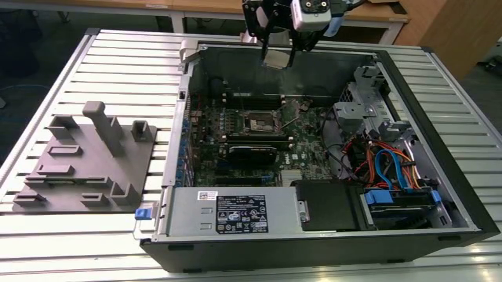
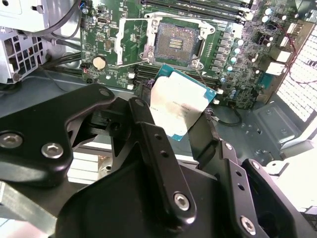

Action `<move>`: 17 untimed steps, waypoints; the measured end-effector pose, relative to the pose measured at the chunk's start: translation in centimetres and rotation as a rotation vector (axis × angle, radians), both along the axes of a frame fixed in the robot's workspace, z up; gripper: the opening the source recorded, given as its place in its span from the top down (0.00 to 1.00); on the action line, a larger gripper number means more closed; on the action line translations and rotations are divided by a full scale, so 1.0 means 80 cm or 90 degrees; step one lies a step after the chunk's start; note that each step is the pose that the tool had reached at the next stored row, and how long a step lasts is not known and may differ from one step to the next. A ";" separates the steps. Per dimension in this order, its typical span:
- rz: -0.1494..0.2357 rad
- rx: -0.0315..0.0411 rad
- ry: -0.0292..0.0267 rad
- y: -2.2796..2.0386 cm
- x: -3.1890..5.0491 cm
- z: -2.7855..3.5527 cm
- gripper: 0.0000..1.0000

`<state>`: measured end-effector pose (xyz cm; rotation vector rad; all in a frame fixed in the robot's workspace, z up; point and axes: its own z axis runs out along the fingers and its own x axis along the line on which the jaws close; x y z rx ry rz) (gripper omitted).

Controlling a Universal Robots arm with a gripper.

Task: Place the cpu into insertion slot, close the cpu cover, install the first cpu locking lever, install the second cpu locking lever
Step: 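Place the cpu into insertion slot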

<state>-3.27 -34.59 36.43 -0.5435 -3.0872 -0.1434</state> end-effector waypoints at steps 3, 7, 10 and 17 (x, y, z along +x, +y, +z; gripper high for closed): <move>-0.004 0.0000 0.0000 0.0000 0.000 -0.0001 0.46; -0.009 0.0000 0.0000 0.0000 0.000 -0.0001 0.46; -0.013 0.0000 0.0000 0.0000 0.000 -0.0002 0.46; -0.021 0.0000 0.0000 0.0000 0.000 -0.0003 0.46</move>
